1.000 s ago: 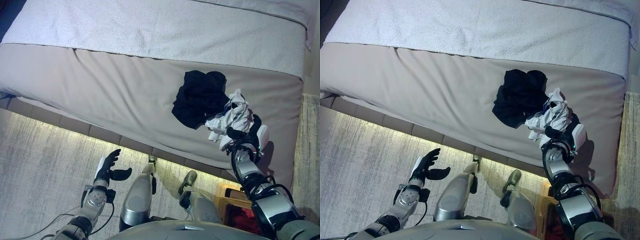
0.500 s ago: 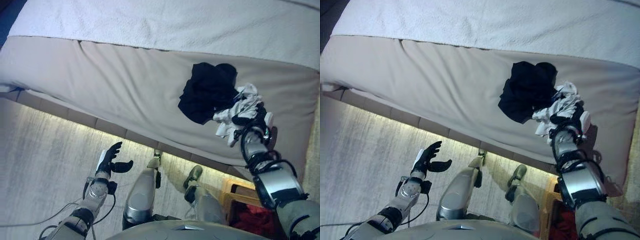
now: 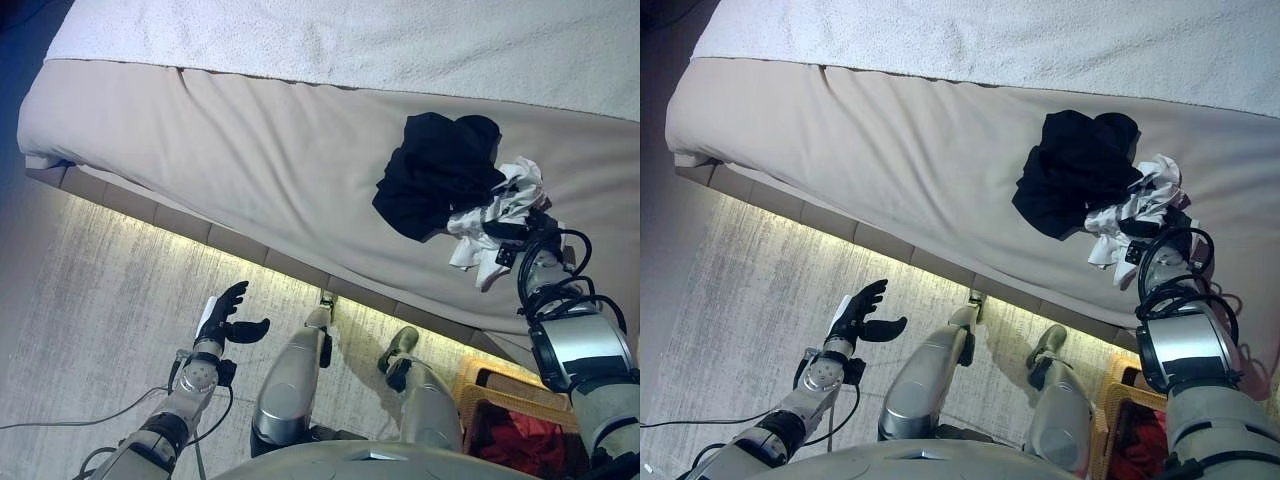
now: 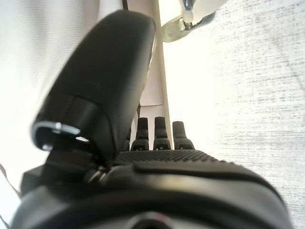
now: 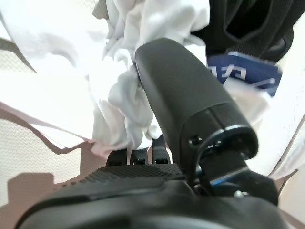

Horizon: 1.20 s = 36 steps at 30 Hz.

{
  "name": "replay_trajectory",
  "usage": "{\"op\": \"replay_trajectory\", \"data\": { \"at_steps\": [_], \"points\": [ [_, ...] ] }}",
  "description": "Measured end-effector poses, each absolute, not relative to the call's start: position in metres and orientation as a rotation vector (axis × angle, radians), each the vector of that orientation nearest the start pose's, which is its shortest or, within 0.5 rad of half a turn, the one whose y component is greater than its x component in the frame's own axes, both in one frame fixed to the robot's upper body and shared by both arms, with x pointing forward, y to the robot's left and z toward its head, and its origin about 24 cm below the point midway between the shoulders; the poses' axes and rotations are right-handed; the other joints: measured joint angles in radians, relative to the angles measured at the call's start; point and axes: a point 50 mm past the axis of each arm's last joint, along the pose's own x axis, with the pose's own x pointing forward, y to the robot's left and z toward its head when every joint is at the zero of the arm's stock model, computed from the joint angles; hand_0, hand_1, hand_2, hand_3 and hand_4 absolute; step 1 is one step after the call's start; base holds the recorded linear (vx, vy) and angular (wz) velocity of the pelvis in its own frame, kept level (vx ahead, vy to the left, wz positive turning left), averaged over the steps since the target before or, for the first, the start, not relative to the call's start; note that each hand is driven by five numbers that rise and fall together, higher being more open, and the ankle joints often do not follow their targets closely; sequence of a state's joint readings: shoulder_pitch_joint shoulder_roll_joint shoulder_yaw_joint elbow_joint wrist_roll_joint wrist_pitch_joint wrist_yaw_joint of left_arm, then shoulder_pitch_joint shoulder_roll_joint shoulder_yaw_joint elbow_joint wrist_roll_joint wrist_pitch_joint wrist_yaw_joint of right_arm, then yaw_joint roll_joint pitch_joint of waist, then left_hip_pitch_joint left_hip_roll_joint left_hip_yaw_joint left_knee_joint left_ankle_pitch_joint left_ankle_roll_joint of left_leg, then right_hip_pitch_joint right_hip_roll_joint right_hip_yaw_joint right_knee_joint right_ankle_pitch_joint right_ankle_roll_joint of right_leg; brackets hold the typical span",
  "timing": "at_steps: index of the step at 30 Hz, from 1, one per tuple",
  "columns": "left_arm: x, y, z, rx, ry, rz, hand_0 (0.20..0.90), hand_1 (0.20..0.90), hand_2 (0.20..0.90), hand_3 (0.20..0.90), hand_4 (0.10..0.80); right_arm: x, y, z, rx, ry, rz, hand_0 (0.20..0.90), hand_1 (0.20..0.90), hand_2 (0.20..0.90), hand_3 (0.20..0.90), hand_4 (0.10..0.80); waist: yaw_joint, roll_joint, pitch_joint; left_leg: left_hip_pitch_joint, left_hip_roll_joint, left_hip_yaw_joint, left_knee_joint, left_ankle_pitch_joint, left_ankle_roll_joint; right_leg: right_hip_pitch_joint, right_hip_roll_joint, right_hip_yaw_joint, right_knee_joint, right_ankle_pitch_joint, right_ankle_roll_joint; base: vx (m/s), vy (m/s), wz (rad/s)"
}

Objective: Pick up the clothes from the bed and place them into the basket

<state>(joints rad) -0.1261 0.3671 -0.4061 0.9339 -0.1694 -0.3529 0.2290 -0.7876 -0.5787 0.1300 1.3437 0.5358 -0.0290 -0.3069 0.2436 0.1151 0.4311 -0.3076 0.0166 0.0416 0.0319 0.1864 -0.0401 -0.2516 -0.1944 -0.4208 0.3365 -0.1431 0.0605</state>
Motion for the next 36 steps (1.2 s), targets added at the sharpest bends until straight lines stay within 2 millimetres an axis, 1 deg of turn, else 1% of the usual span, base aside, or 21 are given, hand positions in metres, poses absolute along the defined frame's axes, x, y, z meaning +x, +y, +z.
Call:
{"op": "replay_trajectory", "data": {
  "at_steps": [1,4,8,9,10,11,13,15,16,18,21,22,26,27,29,31,32,33,34,35,36],
  "points": [
    [0.209,0.221,-0.089,0.411,0.475,0.03,0.9,0.9,0.9,0.9,0.8,0.329,-0.335,0.049,-0.067,0.407,-0.713,0.3,0.3,0.3,0.2,0.1,0.0,0.004,-0.002,0.0,0.004,0.0,-0.001,0.003,0.001,0.0,-0.005,-0.003,-0.001,0.0,0.0,-0.064,0.011,0.01],
    [0.206,0.222,-0.091,0.411,0.485,0.031,0.9,0.9,0.9,0.9,0.8,0.326,-0.334,0.043,0.011,0.395,-0.725,0.3,0.3,0.3,0.2,0.1,0.001,0.015,-0.01,0.016,0.009,0.004,-0.005,-0.005,-0.009,0.018,0.001,-0.003,-0.008,0.0,0.0,0.054,-0.034,0.01],
    [0.195,0.223,-0.097,0.408,0.515,0.036,0.9,0.9,0.9,0.9,0.8,0.315,-0.328,0.024,0.097,0.394,-0.721,0.3,0.3,0.3,0.2,0.1,-0.002,0.016,-0.022,0.075,0.014,0.008,-0.028,-0.011,-0.007,0.085,0.017,-0.004,-0.056,0.002,-0.001,0.062,-0.034,-0.02],
    [0.189,0.223,-0.1,0.405,0.532,0.035,0.9,0.9,0.9,0.9,0.8,0.308,-0.327,0.014,0.133,0.391,-0.714,0.3,0.3,0.3,0.2,0.1,-0.002,0.014,-0.044,0.091,0.016,0.01,-0.045,-0.011,-0.006,0.101,0.024,-0.004,-0.077,0.007,-0.005,0.084,-0.043,-0.01],
    [0.187,0.223,-0.101,0.404,0.536,0.036,0.9,0.9,0.9,0.9,0.8,0.306,-0.326,0.012,0.141,0.391,-0.711,0.3,0.3,0.3,0.2,0.1,-0.003,0.013,-0.046,0.097,0.016,0.01,-0.047,-0.01,-0.005,0.11,0.027,-0.004,-0.084,0.009,-0.006,0.085,-0.042,-0.05],
    [0.183,0.224,-0.103,0.404,0.549,0.041,0.9,0.9,0.9,0.9,0.8,0.301,-0.324,0.005,0.17,0.388,-0.703,0.3,0.3,0.3,0.2,0.1,-0.005,0.009,-0.055,0.117,0.019,0.016,-0.058,-0.007,-0.001,0.132,0.034,-0.002,-0.109,0.018,-0.001,0.05,-0.041,-0.1],
    [0.165,0.228,-0.111,0.411,0.596,0.047,0.9,0.9,0.9,0.9,0.8,0.29,-0.311,-0.012,0.262,0.387,-0.683,0.3,0.3,0.3,0.2,0.1,-0.027,-0.016,-0.101,0.145,0.021,0.028,-0.076,-0.006,0.0,0.172,0.052,0.0,-0.159,0.034,0.004,0.059,-0.076,-0.09],
    [0.156,0.23,-0.114,0.419,0.621,0.05,0.9,0.9,0.9,0.9,0.8,0.284,-0.299,-0.02,0.326,0.368,-0.654,0.3,0.3,0.3,0.2,0.1,-0.043,-0.038,-0.115,0.173,0.022,0.036,-0.083,-0.006,0.0,0.21,0.062,0.003,-0.198,0.049,0.006,0.033,-0.075,-0.11],
    [0.15,0.232,-0.116,0.431,0.636,0.048,0.9,0.9,0.9,0.9,0.8,0.277,-0.288,-0.028,0.389,0.354,-0.625,0.3,0.3,0.3,0.2,0.1,-0.061,-0.065,-0.134,0.196,0.024,0.043,-0.092,-0.006,0.0,0.242,0.071,0.005,-0.236,0.058,0.007,0.049,-0.09,-0.16],
    [0.143,0.235,-0.118,0.441,0.65,0.057,0.9,0.9,0.9,0.9,0.8,0.266,-0.273,-0.034,0.504,0.305,-0.589,0.3,0.3,0.3,0.2,0.1,-0.086,-0.099,-0.163,0.224,0.03,0.051,-0.115,-0.007,0.0,0.275,0.084,0.011,-0.282,0.069,0.006,0.05,-0.072,-0.14],
    [0.139,0.238,-0.119,0.452,0.663,0.064,0.9,0.9,0.9,0.9,0.8,0.256,-0.257,-0.037,0.643,0.239,-0.55,0.3,0.3,0.3,0.2,0.1,-0.114,-0.133,-0.185,0.253,0.035,0.066,-0.12,-0.007,-0.001,0.314,0.1,0.025,-0.322,0.081,0.005,0.019,-0.063,-0.15],
    [0.138,0.238,-0.12,0.456,0.666,0.067,0.9,0.9,0.9,0.9,0.8,0.25,-0.252,-0.036,0.691,0.203,-0.531,0.3,0.3,0.3,0.2,0.1,-0.136,-0.143,-0.198,0.27,0.037,0.074,-0.12,-0.014,-0.004,0.334,0.103,0.031,-0.341,0.085,0.003,-0.016,-0.08,-0.16],
    [0.132,0.235,-0.123,0.452,0.684,0.06,0.9,0.9,0.9,0.9,0.8,0.236,-0.244,-0.031,0.788,0.101,-0.453,0.3,0.3,0.3,0.2,0.1,-0.178,-0.141,-0.25,0.284,0.051,0.098,-0.121,-0.028,-0.014,0.35,0.118,0.056,-0.375,0.1,0.0,-0.054,-0.048,-0.18],
    [0.129,0.234,-0.125,0.451,0.692,0.059,0.9,0.9,0.9,0.9,0.8,0.231,-0.241,-0.03,0.812,0.066,-0.431,0.3,0.3,0.3,0.2,0.1,-0.2,-0.138,-0.269,0.288,0.052,0.102,-0.121,-0.028,-0.014,0.358,0.124,0.06,-0.389,0.107,-0.001,-0.052,-0.025,-0.21],
    [0.128,0.23,-0.126,0.446,0.693,0.05,0.9,0.9,0.9,0.9,0.8,0.227,-0.241,-0.029,0.829,0.042,-0.425,0.3,0.3,0.3,0.2,0.1,-0.216,-0.134,-0.273,0.303,0.055,0.106,-0.121,-0.031,-0.017,0.367,0.127,0.07,-0.39,0.107,-0.001,-0.037,0.008,-0.17],
    [0.124,0.222,-0.129,0.432,0.705,0.028,0.9,0.9,0.9,0.9,0.8,0.219,-0.243,-0.028,0.845,0.015,-0.424,0.3,0.3,0.3,0.2,0.1,-0.225,-0.122,-0.292,0.314,0.069,0.126,-0.121,-0.037,-0.023,0.364,0.134,0.097,-0.392,0.107,-0.001,-0.016,0.061,-0.33],
    [0.123,0.221,-0.129,0.426,0.708,0.025,0.9,0.9,0.9,0.9,0.8,0.217,-0.243,-0.028,0.845,0.011,-0.427,0.3,0.3,0.3,0.2,0.1,-0.227,-0.122,-0.292,0.321,0.07,0.128,-0.12,-0.038,-0.024,0.361,0.134,0.108,-0.392,0.107,-0.002,0.006,0.117,-0.68],
    [0.119,0.218,-0.132,0.414,0.721,0.022,0.9,0.9,0.9,0.9,0.8,0.215,-0.241,-0.03,0.855,0.012,-0.433,0.3,0.3,0.3,0.2,0.1,-0.219,-0.128,-0.295,0.349,0.06,0.094,-0.113,-0.049,-0.038,0.36,0.134,0.164,-0.4,0.107,-0.002,0.024,0.099,-0.97],
    [0.111,0.216,-0.135,0.404,0.745,0.027,0.9,0.9,0.9,0.9,0.8,0.216,-0.234,-0.031,0.874,0.017,-0.427,0.3,0.3,0.3,0.2,0.1,-0.209,-0.142,-0.297,0.358,0.038,-0.018,-0.074,-0.074,0.003,0.355,0.133,0.22,-0.401,0.123,-0.018,-0.001,0.119,-1.48],
    [0.103,0.216,-0.137,0.39,0.767,0.035,0.9,0.9,0.9,0.9,0.8,0.218,-0.228,-0.031,0.894,0.017,-0.416,0.3,0.3,0.3,0.2,0.1,-0.195,-0.155,-0.298,0.347,0.011,-0.123,-0.013,-0.117,0.06,0.344,0.122,0.279,-0.397,0.139,-0.026,0.031,0.128,-2.12],
    [0.092,0.22,-0.139,0.394,0.796,0.048,0.9,0.9,0.9,0.9,0.8,0.22,-0.219,-0.03,0.902,0.016,-0.385,0.3,0.3,0.3,0.2,0.1,-0.165,-0.163,-0.307,0.359,-0.037,-0.252,-0.064,-0.191,0.046,0.313,0.098,0.386,-0.395,0.152,-0.024,-0.001,0.16,-2.21]
  ]
}}
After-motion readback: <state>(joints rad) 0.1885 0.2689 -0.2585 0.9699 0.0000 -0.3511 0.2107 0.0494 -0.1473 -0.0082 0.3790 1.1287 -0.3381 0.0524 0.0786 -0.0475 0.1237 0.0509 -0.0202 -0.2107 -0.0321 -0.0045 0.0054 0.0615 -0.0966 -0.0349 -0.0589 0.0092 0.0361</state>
